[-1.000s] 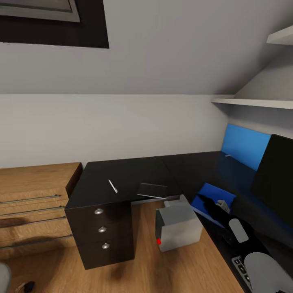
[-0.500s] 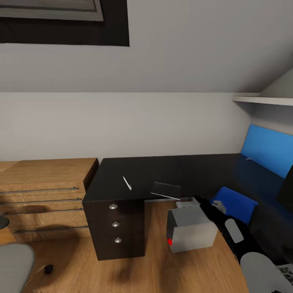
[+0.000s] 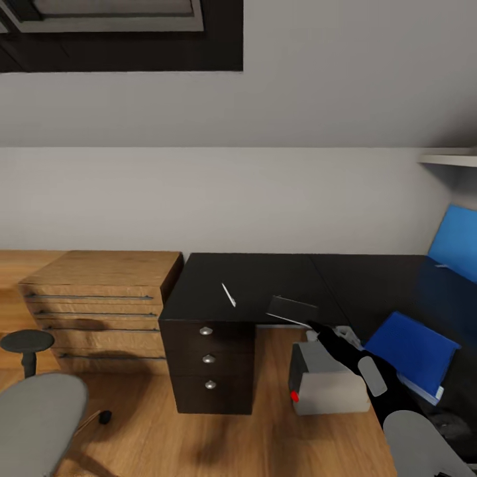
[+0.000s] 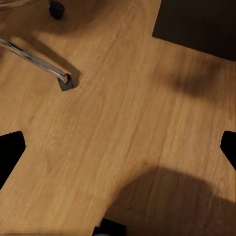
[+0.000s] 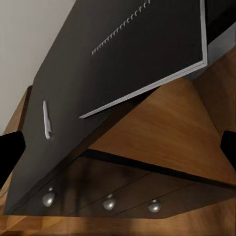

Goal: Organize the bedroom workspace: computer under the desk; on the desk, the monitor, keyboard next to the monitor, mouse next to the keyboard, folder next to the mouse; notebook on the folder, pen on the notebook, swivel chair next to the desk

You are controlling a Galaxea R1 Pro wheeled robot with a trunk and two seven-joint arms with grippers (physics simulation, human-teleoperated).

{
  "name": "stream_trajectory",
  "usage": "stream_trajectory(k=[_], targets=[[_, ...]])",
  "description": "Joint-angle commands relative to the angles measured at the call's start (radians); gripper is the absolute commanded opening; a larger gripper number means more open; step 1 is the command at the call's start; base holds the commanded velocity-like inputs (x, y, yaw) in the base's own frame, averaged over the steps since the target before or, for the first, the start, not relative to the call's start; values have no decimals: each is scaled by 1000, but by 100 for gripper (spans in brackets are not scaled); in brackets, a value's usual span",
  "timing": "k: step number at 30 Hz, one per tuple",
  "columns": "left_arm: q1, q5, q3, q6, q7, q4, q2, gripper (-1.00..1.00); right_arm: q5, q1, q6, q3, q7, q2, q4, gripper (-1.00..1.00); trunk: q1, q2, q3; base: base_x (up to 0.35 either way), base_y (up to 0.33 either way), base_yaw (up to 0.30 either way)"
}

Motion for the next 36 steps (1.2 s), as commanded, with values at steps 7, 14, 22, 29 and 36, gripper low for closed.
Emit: stream_trajectory(k=[7,14,22,29,36], targets=[[0,5,4,0,-8,-1,0,100,-3,-1,9,-4,13,1,0,100,0,0,-5,0,0,116],[0,5,4,0,-8,-1,0,100,-1,-1,9,-5,22,2,3,100,0,0,-7,0,0,42],[0,5,4,0,-8,-1,0,100,1,-1,9,-5,24,-1,12,100,0,0,-8,0,0,8],[0,5,4,0,-8,-1,0,100,1,-1,-3,-5,24,-5,52,100,0,0,-8,0,0,1],[0,6,4,2,-7,-1,1,100,-1,-1,-48,-5,24,-3,69,100,4,-7,-11,0,0,0]])
